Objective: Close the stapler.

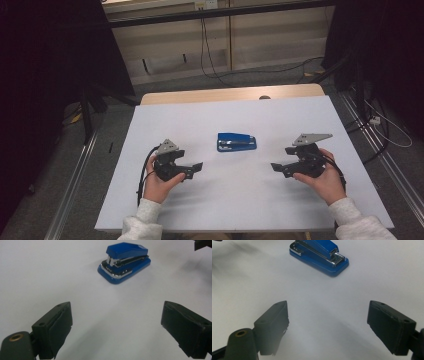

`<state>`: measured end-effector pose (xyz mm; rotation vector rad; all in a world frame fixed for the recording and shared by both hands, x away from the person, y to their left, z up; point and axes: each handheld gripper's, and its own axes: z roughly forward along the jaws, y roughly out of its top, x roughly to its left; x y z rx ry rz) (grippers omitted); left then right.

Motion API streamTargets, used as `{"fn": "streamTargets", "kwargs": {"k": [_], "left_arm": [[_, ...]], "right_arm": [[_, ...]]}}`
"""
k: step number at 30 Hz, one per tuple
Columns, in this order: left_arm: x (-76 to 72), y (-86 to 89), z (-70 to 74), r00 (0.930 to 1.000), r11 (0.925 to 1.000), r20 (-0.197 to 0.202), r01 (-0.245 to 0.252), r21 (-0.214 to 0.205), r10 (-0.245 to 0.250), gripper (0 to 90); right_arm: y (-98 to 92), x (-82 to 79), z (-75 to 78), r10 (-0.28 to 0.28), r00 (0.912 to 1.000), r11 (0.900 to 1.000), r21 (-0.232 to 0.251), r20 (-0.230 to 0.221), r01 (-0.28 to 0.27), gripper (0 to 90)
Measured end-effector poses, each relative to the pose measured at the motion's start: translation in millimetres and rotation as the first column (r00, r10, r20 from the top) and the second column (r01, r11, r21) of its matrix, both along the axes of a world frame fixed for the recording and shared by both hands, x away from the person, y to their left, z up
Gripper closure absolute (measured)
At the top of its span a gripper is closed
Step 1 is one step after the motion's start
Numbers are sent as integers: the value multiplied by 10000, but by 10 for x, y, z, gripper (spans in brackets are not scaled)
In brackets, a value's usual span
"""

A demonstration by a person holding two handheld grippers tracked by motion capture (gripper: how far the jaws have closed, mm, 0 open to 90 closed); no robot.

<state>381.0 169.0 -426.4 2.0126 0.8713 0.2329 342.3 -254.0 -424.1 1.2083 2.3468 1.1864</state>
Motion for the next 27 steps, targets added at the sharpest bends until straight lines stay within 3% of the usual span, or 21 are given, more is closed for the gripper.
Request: {"fn": "streamTargets", "kwargs": {"k": [8,27], "left_arm": [[-116,204,-2,9997,9997,109,-225,-21,226,92],[-297,583,27,9981,9983,178,-580,-107,582,82]], "right_arm": [[-22,-190,-17,107,9999,9999,103,-64,-106,158],[-127,-371,-20,343,9994,9993,-156,-7,-343,157]]}}
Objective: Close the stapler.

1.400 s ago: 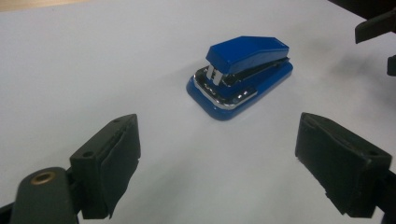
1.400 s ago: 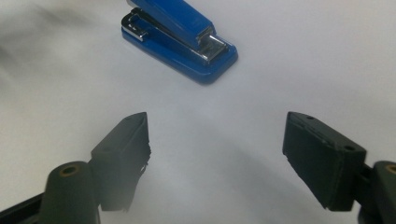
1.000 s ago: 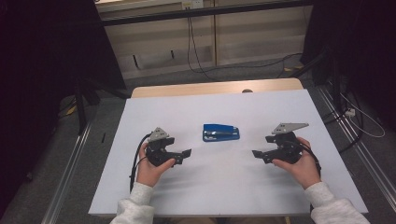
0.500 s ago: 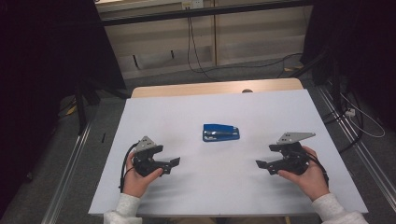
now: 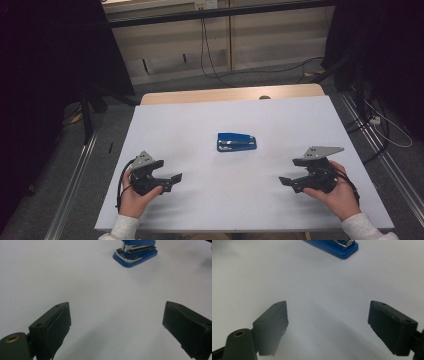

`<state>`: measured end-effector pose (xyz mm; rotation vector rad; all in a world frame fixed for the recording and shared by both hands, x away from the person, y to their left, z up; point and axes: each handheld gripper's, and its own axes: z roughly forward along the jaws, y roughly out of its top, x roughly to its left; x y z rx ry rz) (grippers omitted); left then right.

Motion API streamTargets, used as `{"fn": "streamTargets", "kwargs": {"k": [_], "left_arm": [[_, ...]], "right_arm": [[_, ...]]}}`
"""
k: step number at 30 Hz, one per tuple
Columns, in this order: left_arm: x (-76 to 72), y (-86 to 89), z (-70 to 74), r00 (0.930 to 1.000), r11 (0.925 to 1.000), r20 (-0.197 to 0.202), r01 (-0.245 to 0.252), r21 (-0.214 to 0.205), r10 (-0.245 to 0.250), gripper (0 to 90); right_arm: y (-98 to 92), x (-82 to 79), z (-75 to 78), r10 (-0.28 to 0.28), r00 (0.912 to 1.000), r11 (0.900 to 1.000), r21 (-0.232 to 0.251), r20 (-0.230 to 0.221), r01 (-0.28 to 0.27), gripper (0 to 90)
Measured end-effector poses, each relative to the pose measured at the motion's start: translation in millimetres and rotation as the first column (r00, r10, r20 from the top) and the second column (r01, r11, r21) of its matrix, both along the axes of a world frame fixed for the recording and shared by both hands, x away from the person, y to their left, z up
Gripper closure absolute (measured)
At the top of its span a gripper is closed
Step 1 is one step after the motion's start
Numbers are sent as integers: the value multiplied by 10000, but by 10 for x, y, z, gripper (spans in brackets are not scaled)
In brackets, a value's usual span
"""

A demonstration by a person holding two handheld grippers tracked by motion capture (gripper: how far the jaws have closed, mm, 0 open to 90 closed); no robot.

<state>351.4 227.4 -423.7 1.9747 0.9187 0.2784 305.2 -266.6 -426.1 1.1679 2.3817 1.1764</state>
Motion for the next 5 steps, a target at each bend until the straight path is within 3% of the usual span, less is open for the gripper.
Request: {"fn": "streamTargets", "kwargs": {"k": [5], "left_arm": [[-19,52,20,9999,9999,83,-72,-83,73,80]], "right_arm": [[-28,-36,-9,-42,10000,10000,22,-12,42,153]]}}
